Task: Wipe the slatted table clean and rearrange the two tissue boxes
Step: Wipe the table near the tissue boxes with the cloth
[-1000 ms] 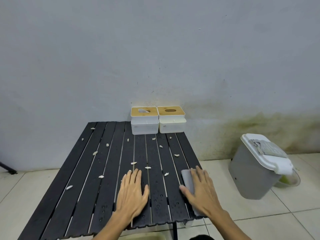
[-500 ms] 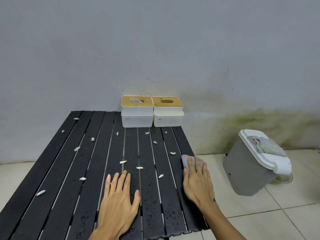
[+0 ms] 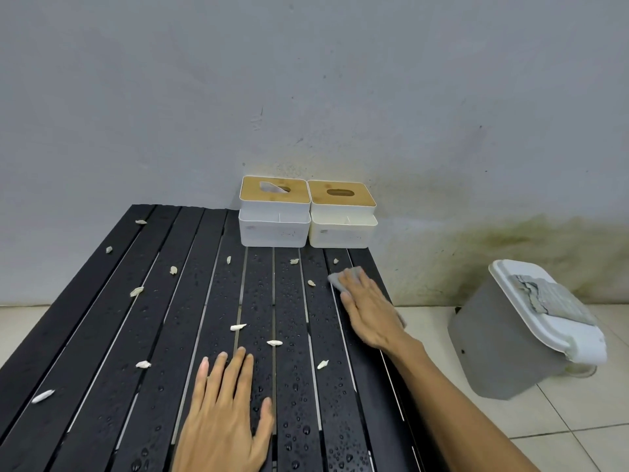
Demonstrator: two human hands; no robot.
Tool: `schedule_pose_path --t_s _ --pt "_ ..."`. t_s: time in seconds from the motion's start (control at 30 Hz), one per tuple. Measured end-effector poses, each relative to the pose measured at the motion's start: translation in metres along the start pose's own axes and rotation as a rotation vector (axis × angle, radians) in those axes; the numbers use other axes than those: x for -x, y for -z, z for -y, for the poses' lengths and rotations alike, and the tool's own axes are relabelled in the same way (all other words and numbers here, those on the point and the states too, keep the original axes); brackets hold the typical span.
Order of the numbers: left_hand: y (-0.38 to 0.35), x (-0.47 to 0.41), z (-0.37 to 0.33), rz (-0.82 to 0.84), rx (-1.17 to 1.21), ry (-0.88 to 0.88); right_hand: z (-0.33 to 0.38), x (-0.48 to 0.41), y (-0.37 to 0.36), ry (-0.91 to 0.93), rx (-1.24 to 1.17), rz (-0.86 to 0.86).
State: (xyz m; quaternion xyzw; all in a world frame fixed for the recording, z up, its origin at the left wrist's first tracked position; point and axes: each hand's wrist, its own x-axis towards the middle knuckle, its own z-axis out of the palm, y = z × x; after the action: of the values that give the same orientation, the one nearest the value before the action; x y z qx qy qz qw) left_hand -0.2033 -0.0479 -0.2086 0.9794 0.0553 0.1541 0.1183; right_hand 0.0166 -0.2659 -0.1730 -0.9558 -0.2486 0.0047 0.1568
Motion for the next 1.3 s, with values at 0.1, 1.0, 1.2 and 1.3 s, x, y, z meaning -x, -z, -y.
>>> schedule_pose_path --t_s 0.1,1.0,1.2,1.3 --pt "0.000 0.001 0.000 0.008 0.004 -0.002 0.019 0.036 0.006 0.187 -0.049 -0.002" --pt "0.002 -0.023 0.008 -0.060 0.023 0.062 0.026 -0.082 -0.012 -0.093 -0.070 -0.101" --pt "0.005 -0.022 0.007 -0.059 0.023 0.066 0.028 -0.051 -0.005 0.107 -0.175 0.015" --pt "0.004 -0.021 0.007 -0.060 0.017 0.070 0.030 -0.056 -0.006 -0.028 -0.036 0.009"
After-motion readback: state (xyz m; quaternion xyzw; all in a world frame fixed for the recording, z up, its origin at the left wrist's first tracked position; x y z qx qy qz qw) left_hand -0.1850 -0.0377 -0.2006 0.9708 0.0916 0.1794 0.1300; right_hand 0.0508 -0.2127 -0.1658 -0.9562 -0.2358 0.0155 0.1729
